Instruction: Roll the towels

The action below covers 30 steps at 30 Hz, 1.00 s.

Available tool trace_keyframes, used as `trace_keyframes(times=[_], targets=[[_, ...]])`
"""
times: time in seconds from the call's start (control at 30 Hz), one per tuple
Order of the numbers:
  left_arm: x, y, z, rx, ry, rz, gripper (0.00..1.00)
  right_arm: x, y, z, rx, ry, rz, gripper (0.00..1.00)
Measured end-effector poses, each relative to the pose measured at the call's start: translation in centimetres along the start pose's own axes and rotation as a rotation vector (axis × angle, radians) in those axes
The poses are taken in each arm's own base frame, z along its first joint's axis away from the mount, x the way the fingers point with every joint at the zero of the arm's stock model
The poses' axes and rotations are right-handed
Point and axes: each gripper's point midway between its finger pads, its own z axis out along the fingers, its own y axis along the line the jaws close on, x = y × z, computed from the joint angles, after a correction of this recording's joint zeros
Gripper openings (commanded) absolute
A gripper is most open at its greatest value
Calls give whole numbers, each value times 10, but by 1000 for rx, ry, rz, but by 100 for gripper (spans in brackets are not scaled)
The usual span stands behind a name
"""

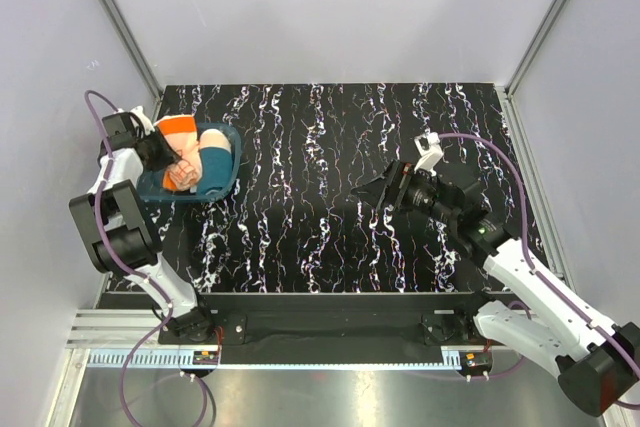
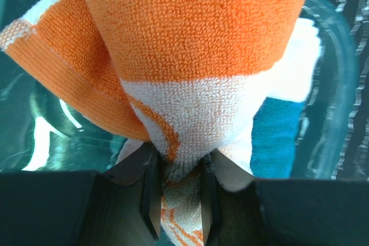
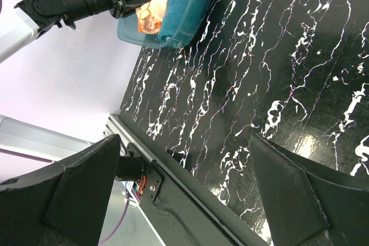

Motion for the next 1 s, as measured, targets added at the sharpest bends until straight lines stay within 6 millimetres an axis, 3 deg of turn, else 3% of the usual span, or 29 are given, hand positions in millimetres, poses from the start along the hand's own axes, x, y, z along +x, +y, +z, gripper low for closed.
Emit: trace_keyframes(times=[0.23,0.47,0.63,0.8,1.0], targets=[[-5,23,-14,-150,2,48,0,5,-6,2,10,12,-5,100],[-5,24,-25,-169,-11,90,0,8,-11,7,15,22,-2,100],[17,17,-13,-93,57,85,0,11,-13,6,18,23,-13,100],[33,8,14,26,138,50,0,12,-14,4,17,18,-19,100],[33,-9,29,209,171,-11,1,12,-14,3,17,17,-24,99]])
